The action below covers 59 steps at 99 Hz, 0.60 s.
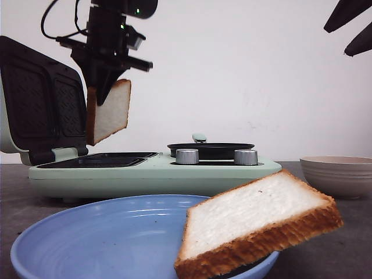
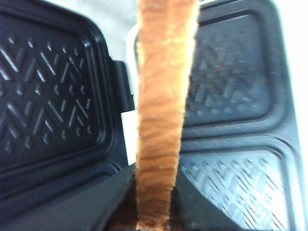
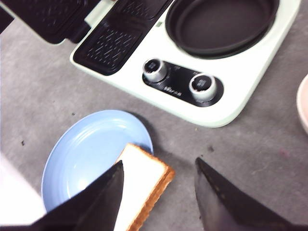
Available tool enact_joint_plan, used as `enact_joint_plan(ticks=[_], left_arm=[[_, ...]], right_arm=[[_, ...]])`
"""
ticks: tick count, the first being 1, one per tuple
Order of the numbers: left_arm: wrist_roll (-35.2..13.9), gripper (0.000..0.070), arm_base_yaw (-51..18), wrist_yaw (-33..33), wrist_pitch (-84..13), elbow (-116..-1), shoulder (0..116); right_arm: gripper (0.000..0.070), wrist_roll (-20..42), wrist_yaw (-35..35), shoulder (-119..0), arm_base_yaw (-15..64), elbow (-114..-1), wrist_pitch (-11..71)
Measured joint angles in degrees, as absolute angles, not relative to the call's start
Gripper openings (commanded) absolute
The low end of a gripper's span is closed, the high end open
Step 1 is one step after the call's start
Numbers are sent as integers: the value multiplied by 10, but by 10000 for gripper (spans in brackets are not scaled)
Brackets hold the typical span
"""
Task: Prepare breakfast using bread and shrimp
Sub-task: 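Lift the bread slice with the left gripper over the sandwich maker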
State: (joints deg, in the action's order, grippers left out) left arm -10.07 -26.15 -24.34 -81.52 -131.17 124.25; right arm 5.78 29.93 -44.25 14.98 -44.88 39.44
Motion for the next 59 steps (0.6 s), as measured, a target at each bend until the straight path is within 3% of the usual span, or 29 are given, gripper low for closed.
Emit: enact_joint_plan(ticks=[59], left_arm=[[-112, 4, -243, -254, -813, -1312, 1254]], right_arm=[[280, 49, 299, -442, 161, -449, 396]])
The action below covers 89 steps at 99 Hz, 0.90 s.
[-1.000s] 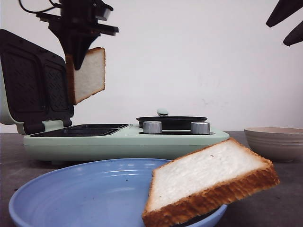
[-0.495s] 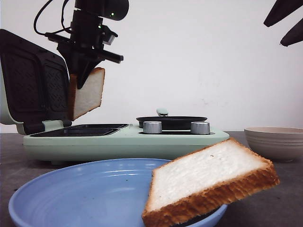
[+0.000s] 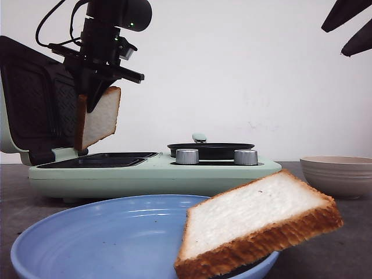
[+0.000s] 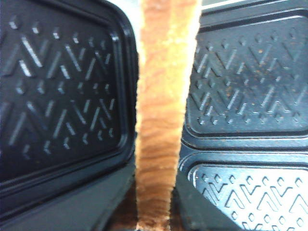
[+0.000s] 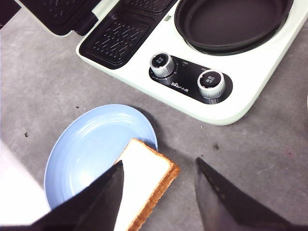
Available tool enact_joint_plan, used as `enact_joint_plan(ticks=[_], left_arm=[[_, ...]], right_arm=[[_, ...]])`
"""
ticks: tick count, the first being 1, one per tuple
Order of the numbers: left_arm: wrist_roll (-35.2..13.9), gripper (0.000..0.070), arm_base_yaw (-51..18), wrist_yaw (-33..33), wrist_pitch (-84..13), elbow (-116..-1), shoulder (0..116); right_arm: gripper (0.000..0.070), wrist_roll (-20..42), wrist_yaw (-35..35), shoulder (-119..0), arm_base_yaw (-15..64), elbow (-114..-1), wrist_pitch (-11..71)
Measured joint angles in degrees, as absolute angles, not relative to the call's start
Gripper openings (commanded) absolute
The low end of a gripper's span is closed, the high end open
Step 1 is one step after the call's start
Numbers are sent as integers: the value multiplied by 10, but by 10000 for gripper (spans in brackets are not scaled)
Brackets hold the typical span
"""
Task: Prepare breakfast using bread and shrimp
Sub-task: 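Lift the bread slice with the left gripper over the sandwich maker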
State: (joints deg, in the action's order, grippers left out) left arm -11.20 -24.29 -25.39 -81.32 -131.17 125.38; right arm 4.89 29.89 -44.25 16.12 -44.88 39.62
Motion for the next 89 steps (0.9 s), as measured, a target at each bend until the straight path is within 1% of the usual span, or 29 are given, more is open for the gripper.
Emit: enact_joint_plan(ticks=[12, 61, 68, 74, 79, 84, 89], left_arm=[[-113, 4, -243, -244, -814, -1312, 1264], [-113, 7, -244, -237, -814, -1312, 1272], [-113, 61, -244, -225, -814, -1312, 1272], [-113, 150, -244, -212, -814, -1312, 1272], [-113, 208, -243, -204, -814, -1312, 1272], [-113, 245, -243, -198, -814, -1312, 1272], [-113, 246, -241, -195, -813, -1312, 1272]], right_arm=[[279, 49, 299, -442, 161, -449, 396], [279, 47, 299, -442, 161, -449, 396], [279, 47, 299, -442, 161, -449, 396], [279, 47, 299, -442, 161, -449, 396], [280, 47, 299, -442, 161, -449, 396], [279, 47, 299, -442, 161, -449, 396], [280, 47, 299, -442, 161, -449, 396]])
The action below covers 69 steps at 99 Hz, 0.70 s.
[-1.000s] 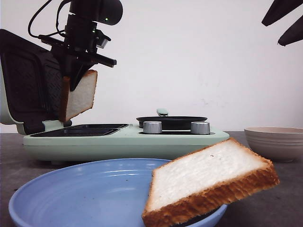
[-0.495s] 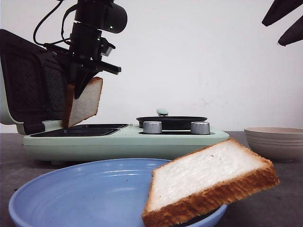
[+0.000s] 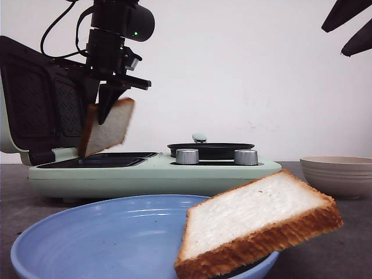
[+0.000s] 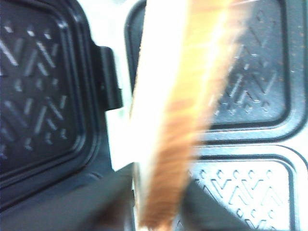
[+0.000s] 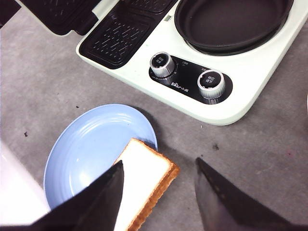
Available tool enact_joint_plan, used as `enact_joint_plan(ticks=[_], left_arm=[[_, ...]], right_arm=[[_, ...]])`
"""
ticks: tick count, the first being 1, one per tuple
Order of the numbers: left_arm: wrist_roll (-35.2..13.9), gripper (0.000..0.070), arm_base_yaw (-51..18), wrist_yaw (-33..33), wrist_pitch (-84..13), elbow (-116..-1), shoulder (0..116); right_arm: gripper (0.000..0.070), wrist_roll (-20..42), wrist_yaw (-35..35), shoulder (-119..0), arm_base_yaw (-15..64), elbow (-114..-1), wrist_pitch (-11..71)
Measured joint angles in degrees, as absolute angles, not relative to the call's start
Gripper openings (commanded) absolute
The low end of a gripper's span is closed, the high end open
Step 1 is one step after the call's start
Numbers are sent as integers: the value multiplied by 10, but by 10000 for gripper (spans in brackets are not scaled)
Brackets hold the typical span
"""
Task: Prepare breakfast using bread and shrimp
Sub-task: 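Lift the bread slice with the left gripper over the sandwich maker, then lower the bread onto the sandwich maker plate and open the left gripper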
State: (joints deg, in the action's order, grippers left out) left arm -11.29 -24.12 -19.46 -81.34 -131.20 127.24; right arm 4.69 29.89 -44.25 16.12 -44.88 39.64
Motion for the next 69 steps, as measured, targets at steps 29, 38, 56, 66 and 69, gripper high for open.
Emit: enact_joint_plan(ticks=[29, 38, 56, 66, 69], left_arm=[[-113, 308, -239, -151, -804, -1312, 1272], [-113, 318, -239, -135, -794, -1312, 1273], [-113, 318, -239, -101, -788, -1312, 1276], [-113, 318, -239, -70, -780, -1312, 1276], [-113, 318, -239, -63, -778, -1312, 1276]], right_arm=[[279, 47, 299, -442, 161, -449, 397], [279, 47, 299, -442, 161, -449, 397], [279, 47, 299, -442, 161, -449, 397], [279, 47, 299, -442, 161, -449, 397], [279, 47, 299, -442, 161, -449, 397]])
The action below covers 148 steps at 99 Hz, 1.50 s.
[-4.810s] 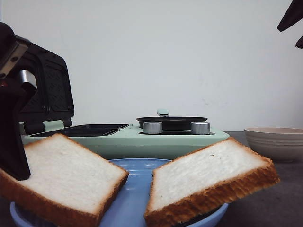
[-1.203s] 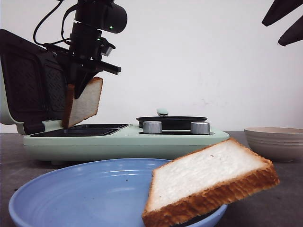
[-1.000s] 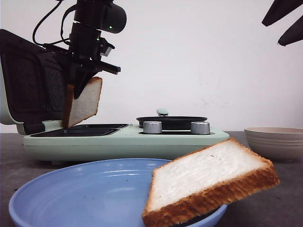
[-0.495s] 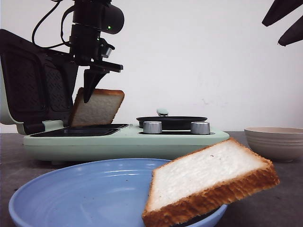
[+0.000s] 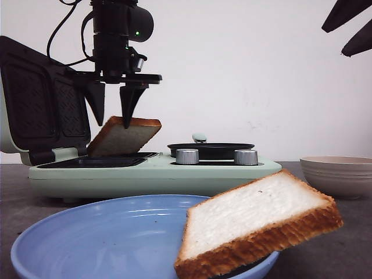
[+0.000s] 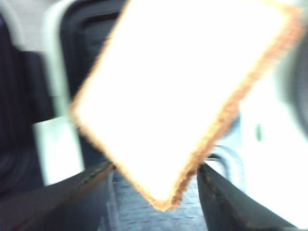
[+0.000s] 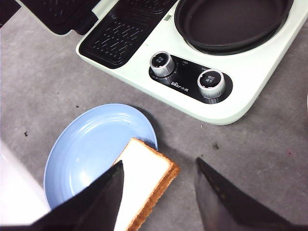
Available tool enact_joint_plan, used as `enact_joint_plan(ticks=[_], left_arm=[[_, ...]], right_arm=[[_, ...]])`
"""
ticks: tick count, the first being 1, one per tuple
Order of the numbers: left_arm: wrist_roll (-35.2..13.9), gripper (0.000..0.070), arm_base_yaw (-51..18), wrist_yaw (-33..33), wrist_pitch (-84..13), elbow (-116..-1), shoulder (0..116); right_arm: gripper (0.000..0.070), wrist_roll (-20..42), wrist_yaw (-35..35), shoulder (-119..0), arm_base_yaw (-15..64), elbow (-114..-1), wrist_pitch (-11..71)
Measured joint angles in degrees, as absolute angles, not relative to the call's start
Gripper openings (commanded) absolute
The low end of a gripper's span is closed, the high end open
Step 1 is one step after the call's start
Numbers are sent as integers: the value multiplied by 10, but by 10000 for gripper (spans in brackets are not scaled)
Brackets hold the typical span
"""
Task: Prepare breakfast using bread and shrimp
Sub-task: 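Lower the bread onto the sandwich maker plate and open the left gripper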
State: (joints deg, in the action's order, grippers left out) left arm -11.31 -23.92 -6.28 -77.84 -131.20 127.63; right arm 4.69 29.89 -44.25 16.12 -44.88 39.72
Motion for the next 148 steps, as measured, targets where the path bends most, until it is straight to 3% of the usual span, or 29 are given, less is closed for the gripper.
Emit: enact_joint_plan(ticks=[40, 64, 68, 77, 148], left_arm=[[-109, 314, -258, -15, -736, -1315, 1277], [-86, 301, -268, -15, -745, -1378, 1279], [-82, 261, -268, -15, -745, -1388, 1277], [-74, 0, -268, -15, -740, -1393, 1264], [-40, 10, -271, 5, -728, -1370, 1087]], right_arm=[[279, 47, 299, -442, 161, -449, 397], [279, 46, 299, -442, 161, -449, 397], [279, 46, 299, -442, 161, -449, 397], [279, 45, 299, -442, 161, -449, 397], [279, 45, 298, -442, 161, -449, 398]])
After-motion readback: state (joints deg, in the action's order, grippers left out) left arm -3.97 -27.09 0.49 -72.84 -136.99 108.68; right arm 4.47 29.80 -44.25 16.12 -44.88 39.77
